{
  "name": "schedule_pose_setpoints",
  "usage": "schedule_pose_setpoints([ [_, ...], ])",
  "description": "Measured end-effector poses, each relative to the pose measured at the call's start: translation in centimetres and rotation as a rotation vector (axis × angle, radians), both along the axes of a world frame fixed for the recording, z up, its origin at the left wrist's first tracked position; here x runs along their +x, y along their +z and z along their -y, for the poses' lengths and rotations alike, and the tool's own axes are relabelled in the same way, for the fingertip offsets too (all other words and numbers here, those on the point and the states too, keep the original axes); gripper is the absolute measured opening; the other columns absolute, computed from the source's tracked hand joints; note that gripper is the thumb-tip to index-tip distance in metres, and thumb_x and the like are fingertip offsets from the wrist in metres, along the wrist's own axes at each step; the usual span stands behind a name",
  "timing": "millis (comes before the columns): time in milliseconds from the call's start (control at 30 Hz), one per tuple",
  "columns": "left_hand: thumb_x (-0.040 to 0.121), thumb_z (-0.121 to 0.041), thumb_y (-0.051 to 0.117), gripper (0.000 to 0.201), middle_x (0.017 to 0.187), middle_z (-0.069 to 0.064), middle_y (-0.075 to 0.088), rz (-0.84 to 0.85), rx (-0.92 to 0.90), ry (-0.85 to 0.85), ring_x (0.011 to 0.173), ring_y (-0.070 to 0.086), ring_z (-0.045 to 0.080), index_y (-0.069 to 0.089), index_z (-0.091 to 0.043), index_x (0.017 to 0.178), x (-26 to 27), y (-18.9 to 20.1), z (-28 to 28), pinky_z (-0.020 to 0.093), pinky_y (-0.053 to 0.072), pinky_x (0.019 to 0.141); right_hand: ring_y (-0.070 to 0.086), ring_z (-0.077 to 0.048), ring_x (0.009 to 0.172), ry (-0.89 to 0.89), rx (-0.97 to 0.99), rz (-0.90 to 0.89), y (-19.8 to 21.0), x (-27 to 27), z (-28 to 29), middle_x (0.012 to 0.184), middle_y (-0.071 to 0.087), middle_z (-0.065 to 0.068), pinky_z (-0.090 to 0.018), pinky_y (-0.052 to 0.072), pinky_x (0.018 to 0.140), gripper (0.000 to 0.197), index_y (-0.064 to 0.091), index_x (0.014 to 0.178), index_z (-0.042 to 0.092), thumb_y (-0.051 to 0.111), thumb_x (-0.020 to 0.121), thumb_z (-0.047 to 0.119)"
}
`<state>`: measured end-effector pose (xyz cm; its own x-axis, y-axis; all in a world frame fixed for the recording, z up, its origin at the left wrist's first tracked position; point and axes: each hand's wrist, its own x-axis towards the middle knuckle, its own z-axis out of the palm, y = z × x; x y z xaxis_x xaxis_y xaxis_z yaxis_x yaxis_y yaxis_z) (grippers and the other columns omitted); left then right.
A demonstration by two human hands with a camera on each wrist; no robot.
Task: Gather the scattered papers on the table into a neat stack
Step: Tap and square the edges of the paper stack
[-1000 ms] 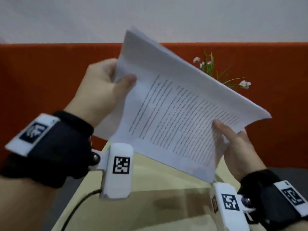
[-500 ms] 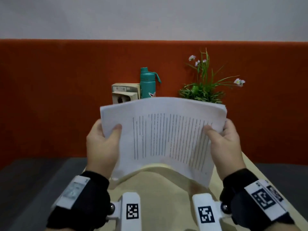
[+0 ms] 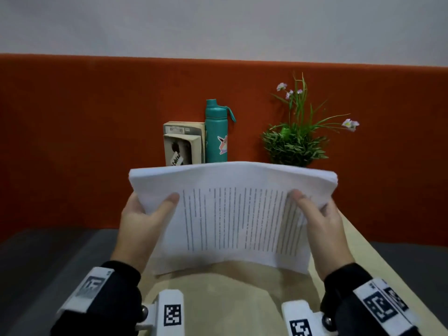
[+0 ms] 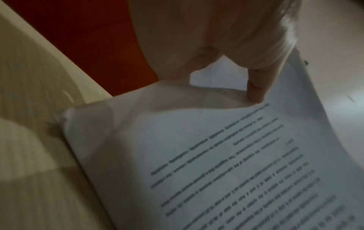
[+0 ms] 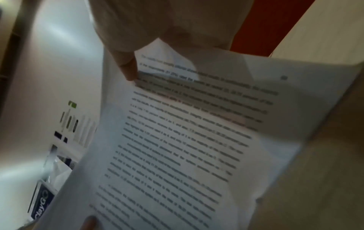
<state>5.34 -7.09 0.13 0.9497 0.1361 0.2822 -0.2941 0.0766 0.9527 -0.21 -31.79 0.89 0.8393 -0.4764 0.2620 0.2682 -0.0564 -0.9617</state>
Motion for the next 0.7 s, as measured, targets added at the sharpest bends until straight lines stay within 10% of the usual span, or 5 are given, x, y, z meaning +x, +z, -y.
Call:
schedule_pose_setpoints([
  [133, 0.087, -0.019, 0.064, 0.018, 0.102, 0.001, 0.068, 0.003, 0.041, -0.001, 0.092, 0.068, 0.02, 0.058, -0.032, 0.098, 0.3, 0.0, -0.3, 0.037, 0.056, 0.074, 0.057, 0.017, 0.054, -0.019, -0.001, 0.007, -0.4, 0.1, 0.4, 0.083, 0.064, 0.007, -0.02, 0.04, 0.058, 0.014, 0.062, 0.101, 0.016, 0.058, 0.091, 0.026],
  [267, 0.087, -0.014, 0.063, 0.028, 0.106, 0.001, 0.069, -0.07, 0.082, -0.035, 0.1, 0.068, 0.023, 0.057, -0.025, 0.111, 0.0, 0.5, -0.1, 0.044, 0.056, 0.082, 0.067, 0.008, 0.073, 0.034, -0.007, 0.016, -0.1, 0.4, 0.2, 0.084, 0.071, 0.012, -0.008, 0.048, 0.054, 0.017, 0.061, 0.106, 0.019, 0.061, 0.089, 0.023],
  [467, 0.085, -0.014, 0.068, 0.014, 0.094, -0.006, 0.069, 0.318, 0.564, 0.06, 0.089, 0.066, 0.011, 0.066, -0.023, 0.096, 0.1, 9.2, -0.1, 0.031, 0.053, 0.076, 0.033, -0.015, 0.134, -0.413, -0.667, 0.152, 4.5, -0.4, 0.1, 0.143, 0.037, 0.006, -0.043, 0.025, 0.113, 0.088, 0.026, 0.146, 0.029, 0.069, 0.073, 0.052],
  [567, 0.076, -0.022, 0.067, 0.023, 0.089, 0.003, 0.07, 0.59, 0.845, 0.048, 0.084, 0.064, 0.017, 0.067, -0.008, 0.094, -0.7, 14.1, 2.1, 0.031, 0.05, 0.076, 0.053, -0.006, 0.119, -0.05, -0.729, 0.167, 6.8, -0.2, -1.3, 0.126, 0.057, 0.017, -0.04, 0.045, 0.102, 0.059, 0.047, 0.134, 0.031, 0.07, 0.081, 0.041],
  [700, 0.082, -0.024, 0.067, 0.022, 0.093, -0.004, 0.059, 0.845, 1.036, 0.157, 0.091, 0.057, 0.019, 0.064, -0.012, 0.099, -1.3, 16.3, 4.1, 0.023, 0.038, 0.07, 0.072, -0.006, 0.086, 0.167, -0.344, 0.259, 6.6, 0.8, -1.3, 0.093, 0.077, 0.01, -0.025, 0.058, 0.07, 0.016, 0.067, 0.101, 0.025, 0.066, 0.087, 0.017],
])
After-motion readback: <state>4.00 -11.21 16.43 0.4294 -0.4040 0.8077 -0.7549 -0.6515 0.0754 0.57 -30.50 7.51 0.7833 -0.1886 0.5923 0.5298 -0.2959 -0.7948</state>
